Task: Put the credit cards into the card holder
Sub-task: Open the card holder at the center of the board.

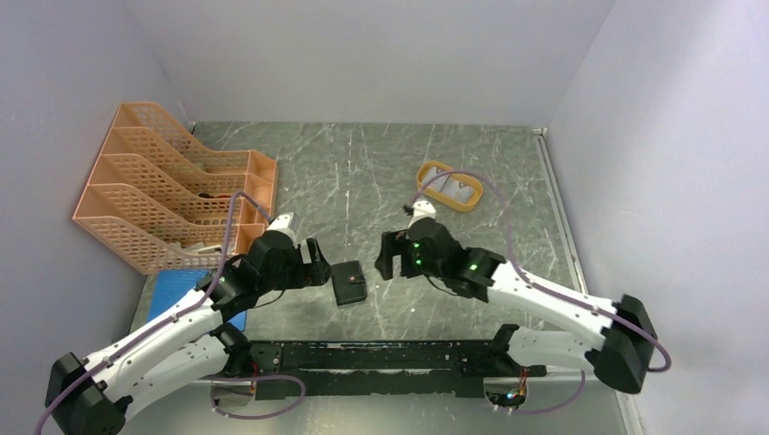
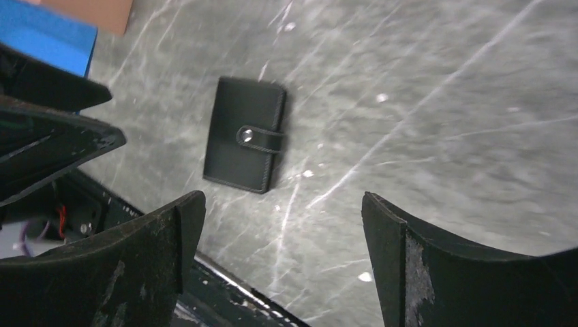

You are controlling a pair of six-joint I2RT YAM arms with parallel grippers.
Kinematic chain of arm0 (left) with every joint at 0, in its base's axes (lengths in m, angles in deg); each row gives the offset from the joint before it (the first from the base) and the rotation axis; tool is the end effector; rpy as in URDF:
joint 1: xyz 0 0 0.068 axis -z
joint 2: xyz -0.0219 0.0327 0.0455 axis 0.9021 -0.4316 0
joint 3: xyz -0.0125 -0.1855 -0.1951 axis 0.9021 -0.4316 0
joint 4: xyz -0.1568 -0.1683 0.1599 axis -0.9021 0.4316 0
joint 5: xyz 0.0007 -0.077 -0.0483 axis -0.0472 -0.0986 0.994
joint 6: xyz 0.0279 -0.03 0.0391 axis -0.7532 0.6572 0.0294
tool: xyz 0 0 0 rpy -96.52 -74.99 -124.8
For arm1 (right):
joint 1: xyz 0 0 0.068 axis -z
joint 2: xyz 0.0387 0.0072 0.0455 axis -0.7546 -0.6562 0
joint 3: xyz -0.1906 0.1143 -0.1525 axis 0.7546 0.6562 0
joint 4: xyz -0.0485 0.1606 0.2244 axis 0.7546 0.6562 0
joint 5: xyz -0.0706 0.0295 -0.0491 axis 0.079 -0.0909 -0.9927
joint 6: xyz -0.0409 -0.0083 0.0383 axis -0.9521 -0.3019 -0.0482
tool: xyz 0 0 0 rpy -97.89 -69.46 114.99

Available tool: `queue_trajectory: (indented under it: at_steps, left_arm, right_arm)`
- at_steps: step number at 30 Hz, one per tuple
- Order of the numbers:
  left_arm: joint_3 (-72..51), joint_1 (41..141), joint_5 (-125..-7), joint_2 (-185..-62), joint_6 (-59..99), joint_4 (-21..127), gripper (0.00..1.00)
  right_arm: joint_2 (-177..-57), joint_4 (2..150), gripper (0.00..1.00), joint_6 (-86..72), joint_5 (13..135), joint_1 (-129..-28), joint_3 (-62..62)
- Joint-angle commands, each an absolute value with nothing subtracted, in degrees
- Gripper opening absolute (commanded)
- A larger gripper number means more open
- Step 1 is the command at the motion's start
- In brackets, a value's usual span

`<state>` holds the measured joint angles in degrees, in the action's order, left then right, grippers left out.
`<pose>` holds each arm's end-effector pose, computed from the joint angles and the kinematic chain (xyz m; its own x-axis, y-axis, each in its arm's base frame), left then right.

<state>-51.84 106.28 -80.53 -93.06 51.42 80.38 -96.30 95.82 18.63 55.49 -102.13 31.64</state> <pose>0.1474 -0.1263 0.2204 -0.7519 -0.2291 -0.6182 0.1260 0.8705 -0.4758 0.1578 0.1979 0.2553 -0.6775 -0.0207 -0.7353 -0.3907 0.8570 0.3359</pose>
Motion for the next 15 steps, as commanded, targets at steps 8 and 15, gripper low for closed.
queue_trajectory:
  at_steps: [8, 15]
  left_arm:
    - [-57.1, 106.5, -75.6, -95.4, 60.2, 76.0, 0.80]
    - [-59.5, 106.5, -71.9, -98.7, 62.0, 68.7, 0.66]
  right_arm:
    - [-115.1, 84.5, 0.73, 26.1, 53.2, -112.9, 27.9]
    - [-122.2, 87.5, 0.61, 24.7, 47.1, -116.1, 23.6]
